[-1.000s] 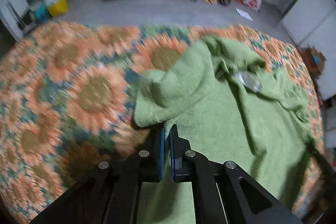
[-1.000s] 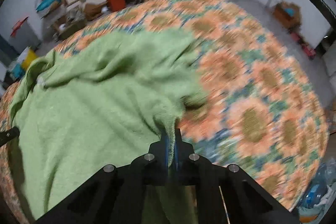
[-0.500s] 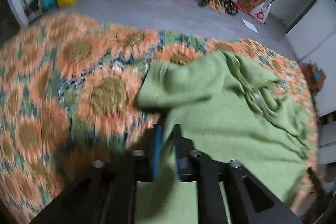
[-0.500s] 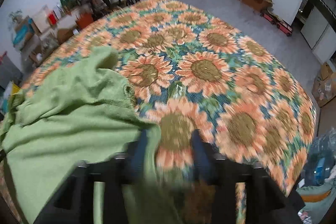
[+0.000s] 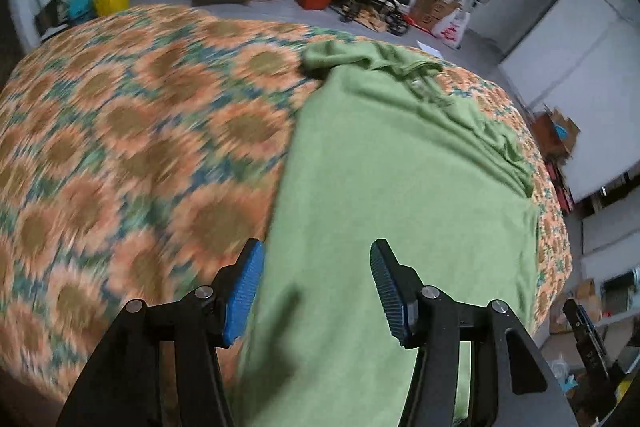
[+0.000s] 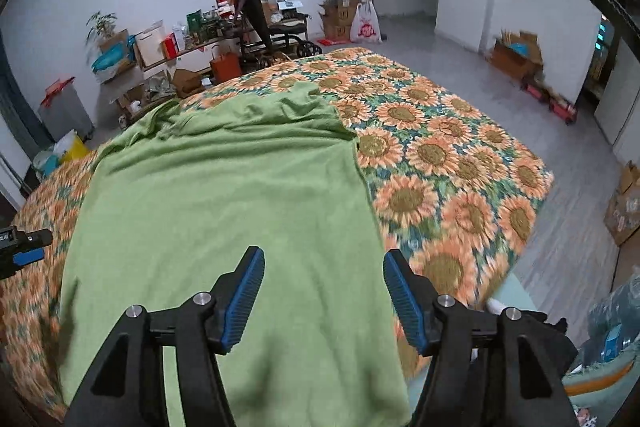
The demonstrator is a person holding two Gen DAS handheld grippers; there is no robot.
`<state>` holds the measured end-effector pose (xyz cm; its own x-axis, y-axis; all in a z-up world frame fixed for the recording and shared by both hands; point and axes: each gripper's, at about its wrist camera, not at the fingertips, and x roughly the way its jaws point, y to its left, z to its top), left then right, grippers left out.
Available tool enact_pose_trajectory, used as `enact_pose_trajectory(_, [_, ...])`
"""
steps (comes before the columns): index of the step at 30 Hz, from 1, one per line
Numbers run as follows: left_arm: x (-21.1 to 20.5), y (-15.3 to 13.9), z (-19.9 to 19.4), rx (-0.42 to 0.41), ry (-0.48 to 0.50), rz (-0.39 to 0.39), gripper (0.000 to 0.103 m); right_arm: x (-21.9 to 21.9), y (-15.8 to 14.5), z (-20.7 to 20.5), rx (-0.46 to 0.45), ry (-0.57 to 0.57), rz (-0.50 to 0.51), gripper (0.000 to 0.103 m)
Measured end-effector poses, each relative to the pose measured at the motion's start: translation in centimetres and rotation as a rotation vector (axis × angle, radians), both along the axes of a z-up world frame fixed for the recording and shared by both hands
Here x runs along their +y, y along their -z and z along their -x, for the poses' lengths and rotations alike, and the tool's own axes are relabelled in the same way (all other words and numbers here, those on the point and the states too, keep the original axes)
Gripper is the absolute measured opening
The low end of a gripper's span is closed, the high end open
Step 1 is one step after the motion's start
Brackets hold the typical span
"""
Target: Fold clothes
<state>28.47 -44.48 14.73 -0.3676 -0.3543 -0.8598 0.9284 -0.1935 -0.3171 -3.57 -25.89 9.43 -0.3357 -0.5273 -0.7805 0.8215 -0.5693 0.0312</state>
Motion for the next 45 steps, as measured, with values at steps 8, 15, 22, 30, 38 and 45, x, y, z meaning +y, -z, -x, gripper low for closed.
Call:
enact_pose_trajectory(8, [5.6,2.2,-3.5,-0.067,-0.070,-0.014,0.056,2.1,1.0,-4.0,-0.049,-0.059,0.008,0.067])
enact_pose_trajectory(15, [7.2,5.4,-4.3,-0.139,-0.069,-0.061,0.056,3.8,4.2,-2.0,-0.076,0.029,-0.048,0.068])
enact_pose_trajectory(22, [8.9,5.4,-2.5,-0.196,0.019,-0.025,0.046,7.7,6.4,3.2,-0.154,0.216,-0.055,0.068])
enact_pose_trajectory(30, [10.4,5.4,-0.7,-0.208,0.088,-0.022,0.039,8.1,9.1,3.0,-0.249,0.166,-0.090,0.067])
enact_pose_trajectory(38, [11.3,5.7,-0.5,-0.215,0.101,-0.015,0.030,8.5,8.7,1.9,-0.229,0.141,-0.102,0.064])
enact_pose_trajectory(45, [12.3,5.6,-1.1,-0.176,0.110,0.005,0.005,7.9,8.2,1.2,-0.205,0.112,-0.108,0.049])
